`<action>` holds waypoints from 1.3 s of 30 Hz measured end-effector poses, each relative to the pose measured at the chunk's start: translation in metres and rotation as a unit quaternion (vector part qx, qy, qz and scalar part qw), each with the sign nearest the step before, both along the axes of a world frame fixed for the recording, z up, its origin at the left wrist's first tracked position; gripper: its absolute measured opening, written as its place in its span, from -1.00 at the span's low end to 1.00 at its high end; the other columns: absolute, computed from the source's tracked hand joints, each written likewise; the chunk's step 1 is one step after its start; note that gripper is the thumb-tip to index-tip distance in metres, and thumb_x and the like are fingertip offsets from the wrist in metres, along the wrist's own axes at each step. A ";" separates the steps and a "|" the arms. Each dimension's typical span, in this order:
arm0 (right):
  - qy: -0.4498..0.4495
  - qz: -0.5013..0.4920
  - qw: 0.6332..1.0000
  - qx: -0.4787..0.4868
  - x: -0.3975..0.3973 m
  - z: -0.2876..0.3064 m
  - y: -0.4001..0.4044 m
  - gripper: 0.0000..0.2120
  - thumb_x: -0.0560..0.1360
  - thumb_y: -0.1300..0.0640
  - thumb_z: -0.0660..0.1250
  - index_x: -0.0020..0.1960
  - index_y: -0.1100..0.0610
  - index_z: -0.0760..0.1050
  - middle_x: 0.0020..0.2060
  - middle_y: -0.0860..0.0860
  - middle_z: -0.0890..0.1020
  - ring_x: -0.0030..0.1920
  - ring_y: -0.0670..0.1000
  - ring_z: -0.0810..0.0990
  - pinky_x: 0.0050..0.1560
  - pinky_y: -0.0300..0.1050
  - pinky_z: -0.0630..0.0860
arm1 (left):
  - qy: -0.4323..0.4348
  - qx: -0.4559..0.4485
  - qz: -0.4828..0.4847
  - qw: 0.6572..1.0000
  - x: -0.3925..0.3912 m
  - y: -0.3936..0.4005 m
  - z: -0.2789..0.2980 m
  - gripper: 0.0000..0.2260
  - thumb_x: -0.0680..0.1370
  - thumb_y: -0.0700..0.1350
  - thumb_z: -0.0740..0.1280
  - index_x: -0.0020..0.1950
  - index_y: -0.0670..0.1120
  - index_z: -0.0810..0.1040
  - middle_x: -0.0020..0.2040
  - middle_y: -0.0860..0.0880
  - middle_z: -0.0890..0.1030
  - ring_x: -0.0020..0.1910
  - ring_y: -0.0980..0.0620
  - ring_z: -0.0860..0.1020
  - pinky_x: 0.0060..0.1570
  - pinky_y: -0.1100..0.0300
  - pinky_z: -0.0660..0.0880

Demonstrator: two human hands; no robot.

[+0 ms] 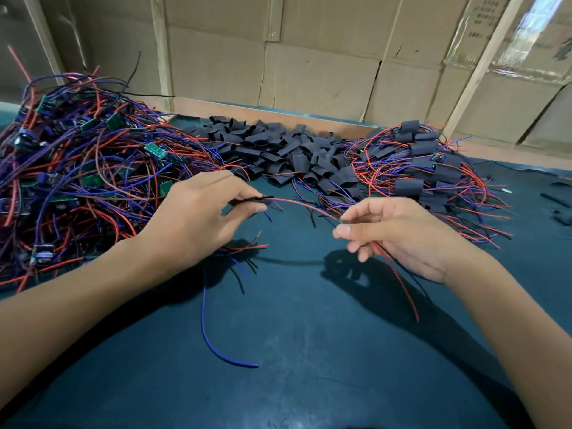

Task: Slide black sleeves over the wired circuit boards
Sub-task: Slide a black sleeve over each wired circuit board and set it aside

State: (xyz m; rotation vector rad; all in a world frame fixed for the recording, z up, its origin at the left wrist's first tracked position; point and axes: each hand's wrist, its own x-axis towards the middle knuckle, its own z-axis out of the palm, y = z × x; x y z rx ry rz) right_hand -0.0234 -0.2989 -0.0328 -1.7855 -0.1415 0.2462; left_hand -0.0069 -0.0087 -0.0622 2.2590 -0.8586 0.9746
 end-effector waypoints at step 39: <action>-0.121 0.041 0.975 0.180 -0.026 0.002 0.041 -0.93 0.41 0.23 0.44 -0.24 0.15 0.64 -0.36 0.14 0.63 -0.45 0.04 0.55 -0.49 -0.17 0.45 | -0.089 0.101 -0.012 0.991 -0.023 -0.028 0.003 -0.63 0.61 -0.11 0.41 0.33 -0.31 0.54 0.15 -0.23 0.58 0.11 -0.21 0.58 0.20 -0.04 0.51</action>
